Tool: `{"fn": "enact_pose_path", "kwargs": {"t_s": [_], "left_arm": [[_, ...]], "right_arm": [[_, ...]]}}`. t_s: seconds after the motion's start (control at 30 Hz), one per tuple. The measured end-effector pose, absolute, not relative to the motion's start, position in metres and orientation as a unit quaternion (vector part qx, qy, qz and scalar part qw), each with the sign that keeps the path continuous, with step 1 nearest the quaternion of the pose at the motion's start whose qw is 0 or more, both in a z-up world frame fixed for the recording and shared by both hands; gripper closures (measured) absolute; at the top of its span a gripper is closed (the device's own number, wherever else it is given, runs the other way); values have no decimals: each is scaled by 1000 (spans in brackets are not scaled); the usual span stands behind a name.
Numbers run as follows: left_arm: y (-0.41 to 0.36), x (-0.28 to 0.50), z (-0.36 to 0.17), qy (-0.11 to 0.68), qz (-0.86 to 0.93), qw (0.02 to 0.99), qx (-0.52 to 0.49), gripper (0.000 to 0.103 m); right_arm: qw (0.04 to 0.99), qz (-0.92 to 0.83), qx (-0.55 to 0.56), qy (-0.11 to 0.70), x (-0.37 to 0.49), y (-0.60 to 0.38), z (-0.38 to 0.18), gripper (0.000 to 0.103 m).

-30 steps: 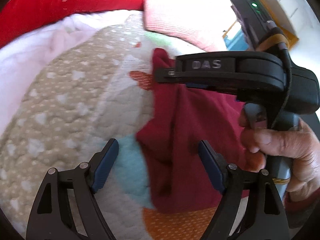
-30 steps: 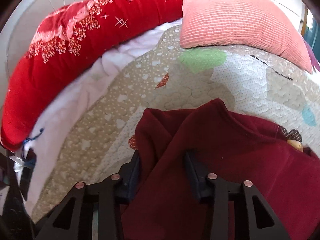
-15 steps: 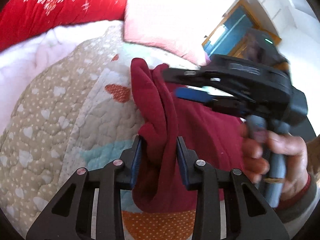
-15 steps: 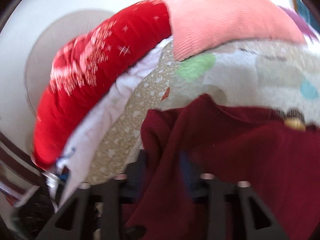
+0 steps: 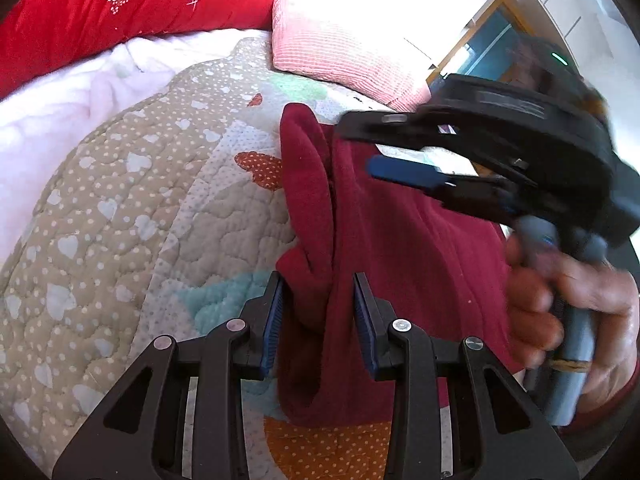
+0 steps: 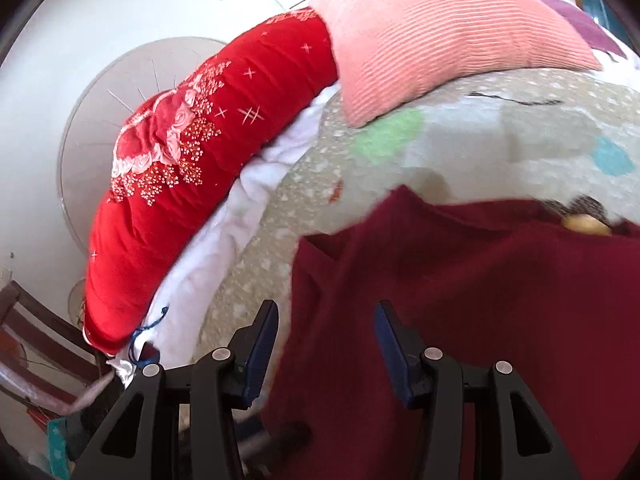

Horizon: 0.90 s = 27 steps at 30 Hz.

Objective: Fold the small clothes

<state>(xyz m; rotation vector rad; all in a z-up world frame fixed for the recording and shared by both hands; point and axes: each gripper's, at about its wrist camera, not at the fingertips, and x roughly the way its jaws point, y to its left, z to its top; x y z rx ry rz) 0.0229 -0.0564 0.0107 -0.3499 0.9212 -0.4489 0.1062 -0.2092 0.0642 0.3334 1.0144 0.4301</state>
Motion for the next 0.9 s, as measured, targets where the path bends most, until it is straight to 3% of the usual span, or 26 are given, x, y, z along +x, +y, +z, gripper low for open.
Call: {"fn": "enact_pose_path", "kwargs": {"t_s": [0.03, 0.17, 0.3, 0.5, 0.6, 0.67, 0.9], "left_arm": [[-57, 24, 10, 439, -214, 857, -166, 71], [-50, 22, 9, 447, -213, 852, -171, 71], [-42, 25, 10, 452, -213, 846, -186, 69], [-47, 26, 5, 461, -209, 845, -174, 53], [-49, 24, 5, 462, -209, 844, -173, 50], [-49, 22, 4, 463, -209, 844, -174, 49], [-45, 13, 2, 464, -207, 840, -193, 45]], "right_arm": [[839, 192, 143, 488, 113, -201, 60, 57], [842, 160, 89, 508, 128, -183, 43, 91], [856, 175, 94, 478, 122, -184, 58, 96], [846, 177, 54, 500, 125, -166, 33, 96], [849, 190, 76, 487, 117, -173, 42, 85], [840, 207, 103, 491, 114, -182, 51, 51], [836, 171, 38, 520, 113, -163, 60, 48]]}}
